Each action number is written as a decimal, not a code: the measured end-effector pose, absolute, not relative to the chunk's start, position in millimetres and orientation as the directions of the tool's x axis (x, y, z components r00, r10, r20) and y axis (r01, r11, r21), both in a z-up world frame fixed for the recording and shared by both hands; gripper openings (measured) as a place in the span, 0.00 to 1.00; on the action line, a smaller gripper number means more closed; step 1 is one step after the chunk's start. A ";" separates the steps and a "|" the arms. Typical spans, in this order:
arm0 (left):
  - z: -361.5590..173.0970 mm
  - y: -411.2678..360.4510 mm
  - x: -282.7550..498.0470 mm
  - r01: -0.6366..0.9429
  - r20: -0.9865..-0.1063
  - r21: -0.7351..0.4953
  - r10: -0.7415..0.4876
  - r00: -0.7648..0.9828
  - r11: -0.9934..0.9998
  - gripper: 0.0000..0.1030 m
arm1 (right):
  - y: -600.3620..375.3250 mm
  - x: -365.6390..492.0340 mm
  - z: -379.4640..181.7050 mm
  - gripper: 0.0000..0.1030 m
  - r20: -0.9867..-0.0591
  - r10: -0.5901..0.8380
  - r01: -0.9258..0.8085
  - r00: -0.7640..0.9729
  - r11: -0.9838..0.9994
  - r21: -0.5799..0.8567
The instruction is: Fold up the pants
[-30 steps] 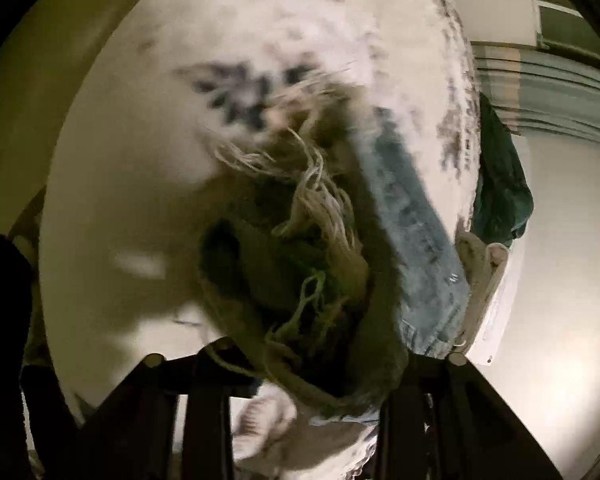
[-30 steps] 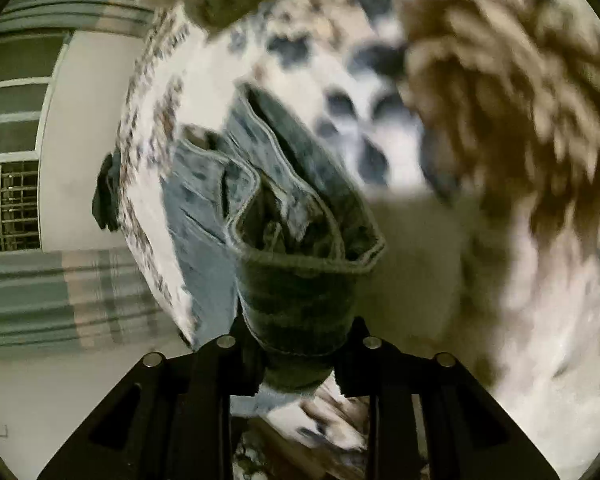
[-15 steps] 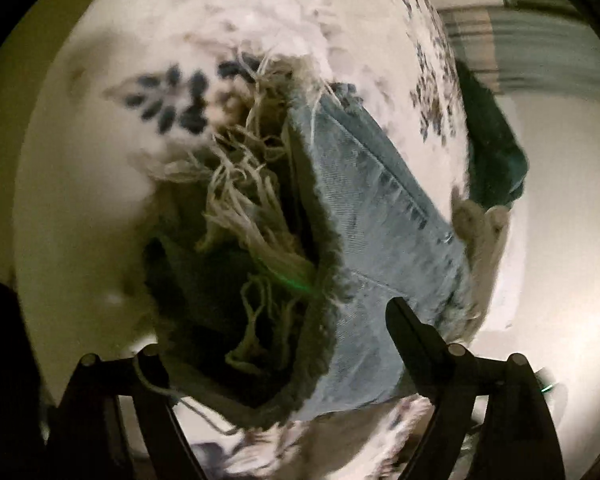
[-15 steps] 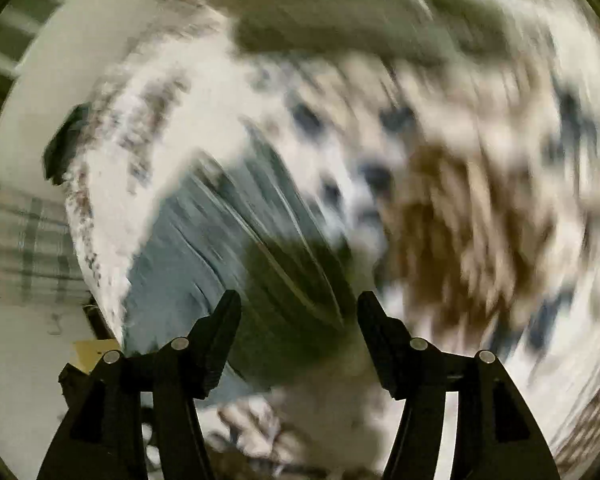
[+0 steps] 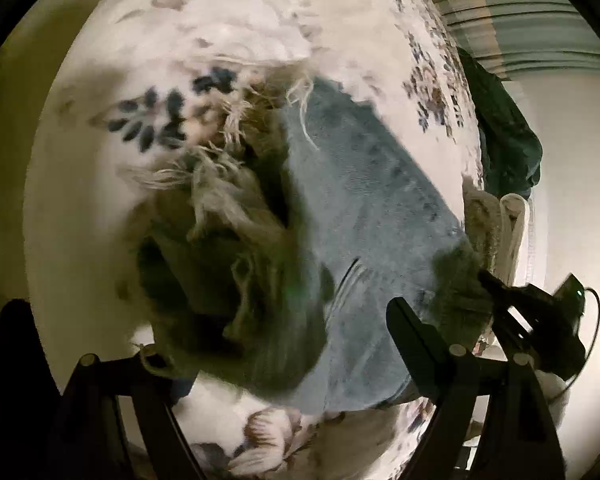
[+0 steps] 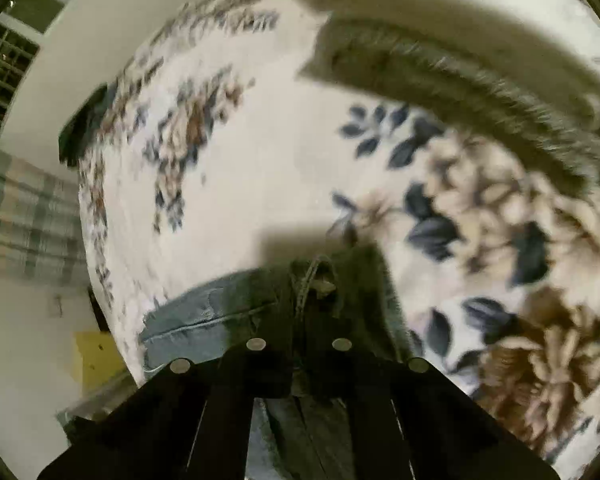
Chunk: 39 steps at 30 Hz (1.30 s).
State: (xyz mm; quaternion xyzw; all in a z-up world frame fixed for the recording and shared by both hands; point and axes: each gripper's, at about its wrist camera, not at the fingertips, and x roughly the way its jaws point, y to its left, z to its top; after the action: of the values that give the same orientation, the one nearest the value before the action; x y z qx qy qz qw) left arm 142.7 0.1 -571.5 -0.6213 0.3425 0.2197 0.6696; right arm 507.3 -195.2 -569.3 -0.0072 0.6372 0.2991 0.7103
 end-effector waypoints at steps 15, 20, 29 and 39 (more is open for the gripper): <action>-592.8 5.9 140.4 -0.725 -0.715 -0.687 -0.134 0.686 -0.052 0.82 | -275.0 501.8 -560.9 0.75 -0.876 0.480 -0.225 -0.040 0.850 0.476; -594.0 6.1 141.6 -0.743 -0.734 -0.663 -0.119 0.669 -0.088 0.82 | -327.8 449.6 -612.7 0.75 -0.820 0.545 -0.006 -0.177 0.832 0.555; -585.9 1.7 139.9 -0.731 -0.729 -0.674 -0.069 0.682 -0.108 0.81 | -289.8 436.3 -679.5 0.47 -0.664 0.746 0.095 -0.049 0.665 0.741; -540.8 9.9 136.8 -0.683 -0.684 -0.728 -0.010 0.729 0.058 0.22 | -292.1 429.4 -629.1 0.27 -0.674 0.739 0.065 -0.024 0.674 0.736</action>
State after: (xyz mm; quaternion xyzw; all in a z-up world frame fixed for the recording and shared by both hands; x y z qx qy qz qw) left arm 136.8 9.9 -540.8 -0.6393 0.2710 0.2490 0.6751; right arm 429.4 -292.1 -629.1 0.3026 0.6635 0.2676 0.6297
